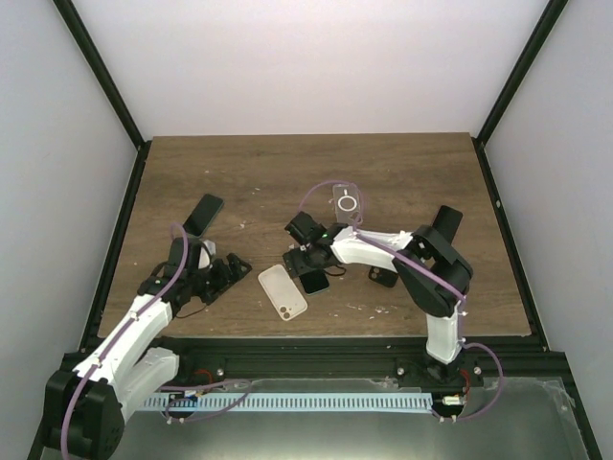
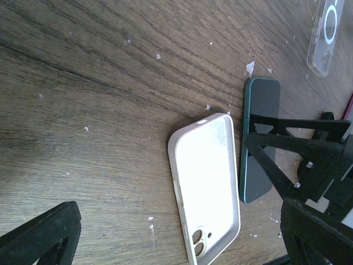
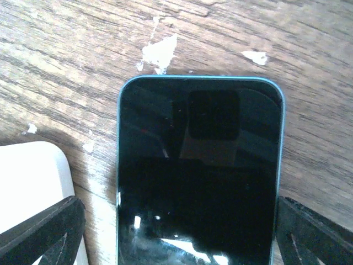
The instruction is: Put the phone into the phone case
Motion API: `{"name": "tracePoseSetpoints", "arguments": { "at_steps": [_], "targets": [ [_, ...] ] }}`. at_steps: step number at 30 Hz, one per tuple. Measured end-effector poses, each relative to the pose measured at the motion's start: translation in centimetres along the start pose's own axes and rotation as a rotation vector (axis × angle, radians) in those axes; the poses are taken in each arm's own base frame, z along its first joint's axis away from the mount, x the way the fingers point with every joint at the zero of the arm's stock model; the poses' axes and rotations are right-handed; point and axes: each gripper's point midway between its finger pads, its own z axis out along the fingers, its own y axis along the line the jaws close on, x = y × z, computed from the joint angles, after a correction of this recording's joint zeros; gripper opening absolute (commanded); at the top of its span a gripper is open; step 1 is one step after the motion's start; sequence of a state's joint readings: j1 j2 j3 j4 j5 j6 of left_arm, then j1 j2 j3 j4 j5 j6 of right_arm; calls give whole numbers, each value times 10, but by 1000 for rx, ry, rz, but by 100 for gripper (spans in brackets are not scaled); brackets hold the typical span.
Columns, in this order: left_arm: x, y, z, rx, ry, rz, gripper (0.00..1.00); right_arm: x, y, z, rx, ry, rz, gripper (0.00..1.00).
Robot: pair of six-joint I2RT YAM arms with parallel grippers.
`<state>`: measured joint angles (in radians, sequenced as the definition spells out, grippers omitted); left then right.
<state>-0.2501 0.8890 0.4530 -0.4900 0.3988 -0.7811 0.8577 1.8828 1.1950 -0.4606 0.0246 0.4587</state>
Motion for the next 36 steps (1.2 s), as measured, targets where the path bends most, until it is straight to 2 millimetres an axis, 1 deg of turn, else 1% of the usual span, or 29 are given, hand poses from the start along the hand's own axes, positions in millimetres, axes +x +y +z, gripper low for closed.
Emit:
{"name": "tracePoseSetpoints", "arguments": {
  "at_steps": [4, 8, 13, 19, 25, 27, 32, 36],
  "targets": [
    [1, 0, 0, 5, 4, 1, 100, -2, 2, 6, 67, 14, -21, 93],
    [2, 0, 0, 5, 5, 0, 99, -1, -3, 8, 121, 21, -34, 90],
    [2, -1, 0, 8, 7, 1, 99, 2, -7, 7, 141, 30, -41, 84],
    [3, -2, 1, 17, 15, 1, 98, 3, -8, 8, 152, 28, -53, 83],
    [6, 0, 4, 20, 28, -4, 97, 3, -7, 7, 159, 18, -61, 72],
    [6, -1, 4, 23, 29, -5, 97, 4, -8, 6, 160, 16, -62, 68],
    [6, -4, 5, 45, 33, -11, 96, 14, -12, -1, 162, 36, -63, 64],
    [10, -2, 7, 51, 46, -28, 95, 12, -5, -16, 120, 29, -54, 63]
  ]
}}
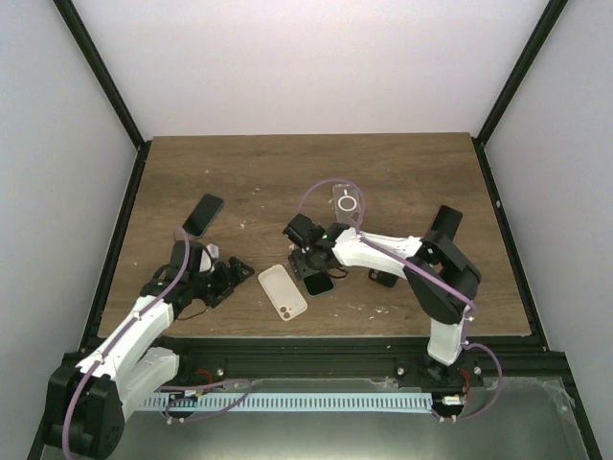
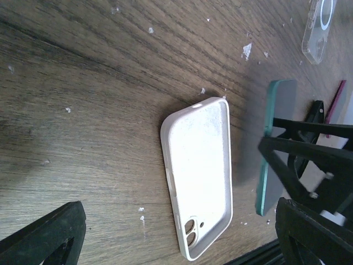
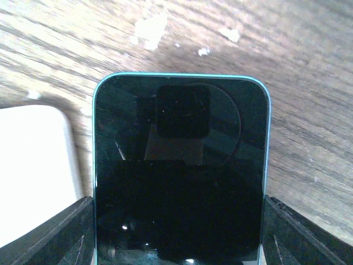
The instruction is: Put the phone into the phone case
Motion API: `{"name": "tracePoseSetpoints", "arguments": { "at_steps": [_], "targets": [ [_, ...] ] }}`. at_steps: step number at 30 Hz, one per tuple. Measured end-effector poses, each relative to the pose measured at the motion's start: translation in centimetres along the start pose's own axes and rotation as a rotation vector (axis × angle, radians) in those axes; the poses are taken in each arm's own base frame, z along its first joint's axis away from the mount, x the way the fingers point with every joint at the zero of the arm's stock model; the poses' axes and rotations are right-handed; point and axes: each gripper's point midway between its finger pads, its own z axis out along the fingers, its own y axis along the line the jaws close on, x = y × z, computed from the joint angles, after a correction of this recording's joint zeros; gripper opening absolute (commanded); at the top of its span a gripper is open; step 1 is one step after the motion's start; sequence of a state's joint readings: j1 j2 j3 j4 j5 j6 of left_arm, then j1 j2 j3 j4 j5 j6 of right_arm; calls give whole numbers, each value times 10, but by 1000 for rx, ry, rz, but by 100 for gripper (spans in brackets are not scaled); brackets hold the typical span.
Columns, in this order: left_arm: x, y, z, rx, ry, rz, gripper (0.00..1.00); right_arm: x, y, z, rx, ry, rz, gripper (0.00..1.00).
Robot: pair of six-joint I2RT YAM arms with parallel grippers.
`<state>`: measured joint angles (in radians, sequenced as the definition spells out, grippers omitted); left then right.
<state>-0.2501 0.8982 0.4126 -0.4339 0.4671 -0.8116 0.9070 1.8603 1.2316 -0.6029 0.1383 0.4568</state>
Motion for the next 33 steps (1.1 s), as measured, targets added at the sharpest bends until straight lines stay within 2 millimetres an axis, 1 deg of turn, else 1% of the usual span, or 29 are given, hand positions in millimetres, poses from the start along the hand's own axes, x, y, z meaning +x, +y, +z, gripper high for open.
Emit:
{"name": "tracePoseSetpoints", "arguments": {
  "at_steps": [4, 7, 10, 13, 18, 22, 27, 33],
  "targets": [
    [2, 1, 1, 0, 6, -16, 95, -10, 13, -26, -81, -47, 17, 63],
    [1, 4, 0, -16, -1, -24, 95, -16, 33, -42, -176, -78, 25, 63],
    [1, 7, -2, -33, -8, -28, 95, -20, 55, -50, -253, -106, 24, 62],
    [-1, 7, -6, -45, -26, -27, 95, -18, 75, -53, -312, -120, 16, 62],
    [-6, 4, -17, -47, -74, -14, 95, -12, 99, -52, -377, -117, 6, 62],
    [-8, 2, -22, -47, -98, -7, 95, -9, 108, -42, -395, -111, 0, 62],
    [-7, 4, -23, -58, -100, -11, 95, 0, 110, -27, -393, -89, -6, 63],
    [-8, 4, -24, -58, -102, -14, 94, 12, 104, -16, -381, -78, -15, 64]
  ]
}}
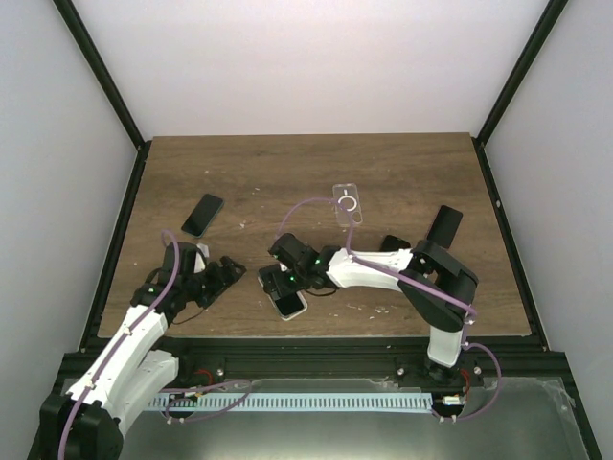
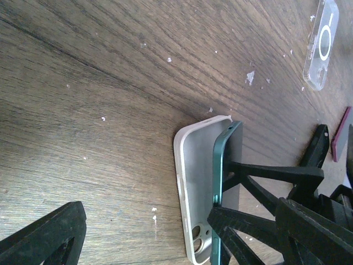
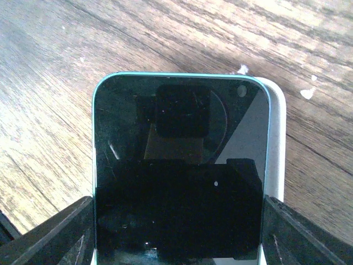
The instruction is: Put the phone into the phone case
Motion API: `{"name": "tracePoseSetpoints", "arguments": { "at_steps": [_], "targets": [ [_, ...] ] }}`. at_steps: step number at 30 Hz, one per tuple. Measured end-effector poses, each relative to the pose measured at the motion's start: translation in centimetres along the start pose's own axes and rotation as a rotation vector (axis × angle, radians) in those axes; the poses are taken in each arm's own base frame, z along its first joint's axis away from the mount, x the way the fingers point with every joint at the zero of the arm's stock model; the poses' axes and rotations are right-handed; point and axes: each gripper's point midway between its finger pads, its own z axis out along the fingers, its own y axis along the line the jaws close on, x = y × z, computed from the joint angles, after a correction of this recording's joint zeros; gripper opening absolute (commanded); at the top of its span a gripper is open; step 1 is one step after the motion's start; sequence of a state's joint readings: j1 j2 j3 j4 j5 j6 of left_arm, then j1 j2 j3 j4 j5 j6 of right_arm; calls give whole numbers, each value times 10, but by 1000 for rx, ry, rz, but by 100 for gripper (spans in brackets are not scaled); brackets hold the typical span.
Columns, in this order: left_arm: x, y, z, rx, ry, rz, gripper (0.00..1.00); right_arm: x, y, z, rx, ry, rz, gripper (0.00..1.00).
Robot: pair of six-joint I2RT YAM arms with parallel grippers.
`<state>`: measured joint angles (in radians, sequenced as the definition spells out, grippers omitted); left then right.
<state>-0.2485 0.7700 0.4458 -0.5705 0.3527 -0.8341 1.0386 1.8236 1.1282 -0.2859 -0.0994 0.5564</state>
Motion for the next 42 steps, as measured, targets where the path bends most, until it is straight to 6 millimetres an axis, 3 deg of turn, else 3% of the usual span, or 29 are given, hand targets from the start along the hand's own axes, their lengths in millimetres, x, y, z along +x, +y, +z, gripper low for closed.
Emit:
{"name": "tracePoseSetpoints", "arguments": {
  "at_steps": [23, 39, 42],
  "targets": [
    [1, -7, 4, 39, 22, -14, 92, 3, -10, 7, 34, -36, -96, 66],
    [10, -8, 15, 84, 76, -17, 79, 0, -19, 6, 89, -57, -71, 97],
    [12, -5, 20, 70, 98, -24, 77, -1, -20, 3, 95, -60, -67, 98]
  ]
}}
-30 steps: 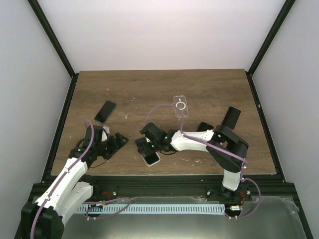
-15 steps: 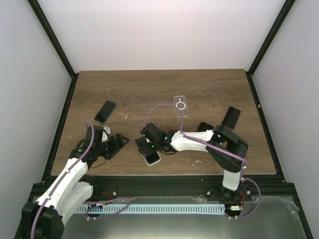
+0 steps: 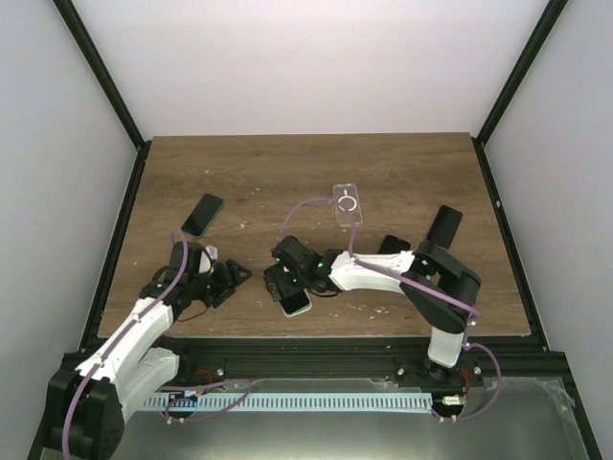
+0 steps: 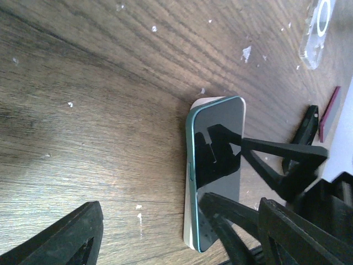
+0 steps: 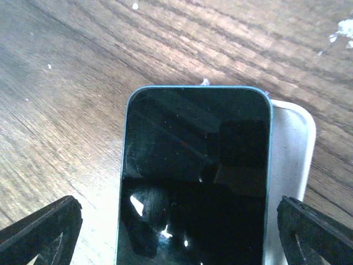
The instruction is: Put the phone into the phone case
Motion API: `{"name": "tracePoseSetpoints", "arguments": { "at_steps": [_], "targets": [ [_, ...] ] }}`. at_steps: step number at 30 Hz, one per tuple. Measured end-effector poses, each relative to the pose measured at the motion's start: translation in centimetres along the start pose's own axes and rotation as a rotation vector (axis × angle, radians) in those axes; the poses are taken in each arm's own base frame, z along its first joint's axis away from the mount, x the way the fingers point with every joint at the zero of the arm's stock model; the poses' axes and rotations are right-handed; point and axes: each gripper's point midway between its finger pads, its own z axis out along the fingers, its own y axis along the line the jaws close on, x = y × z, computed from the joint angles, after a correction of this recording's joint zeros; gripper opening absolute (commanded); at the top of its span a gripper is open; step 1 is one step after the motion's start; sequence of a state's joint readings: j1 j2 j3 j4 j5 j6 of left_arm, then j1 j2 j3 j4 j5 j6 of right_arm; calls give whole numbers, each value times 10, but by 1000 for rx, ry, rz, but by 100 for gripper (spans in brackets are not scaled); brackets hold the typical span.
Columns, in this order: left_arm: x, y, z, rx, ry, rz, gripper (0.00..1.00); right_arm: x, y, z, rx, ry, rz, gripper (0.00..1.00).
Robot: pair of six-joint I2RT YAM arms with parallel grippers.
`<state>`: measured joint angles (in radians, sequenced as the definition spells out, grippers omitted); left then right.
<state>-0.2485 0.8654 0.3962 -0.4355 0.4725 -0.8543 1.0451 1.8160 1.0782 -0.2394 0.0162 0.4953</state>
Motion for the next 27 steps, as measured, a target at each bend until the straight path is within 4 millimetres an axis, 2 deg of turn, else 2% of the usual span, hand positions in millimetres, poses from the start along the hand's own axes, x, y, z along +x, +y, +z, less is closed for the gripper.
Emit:
{"name": "tracePoseSetpoints", "arguments": {
  "at_steps": [3, 10, 15, 19, 22, 27],
  "targets": [
    [1, 2, 4, -8, 18, -7, 73, -6, 2, -10, -7, -20, 0, 94],
    [-2, -5, 9, 23, 20, 10, 67, -24, 2, -33, -47, -82, 34, 77],
    [1, -4, 19, 9, 47, 19, 67, -9, -19, -27, -11, -43, 69, 61],
    [9, -6, 33, -5, 84, 46, 63, 6, -29, -23, 2, -13, 79, 57],
    [14, -5, 43, -18, 111, 52, 59, 20, -33, -23, -3, 13, 75, 48],
    [10, -3, 53, -30, 106, 40, 53, 41, -41, -23, 4, 43, 75, 48]
  ]
}}
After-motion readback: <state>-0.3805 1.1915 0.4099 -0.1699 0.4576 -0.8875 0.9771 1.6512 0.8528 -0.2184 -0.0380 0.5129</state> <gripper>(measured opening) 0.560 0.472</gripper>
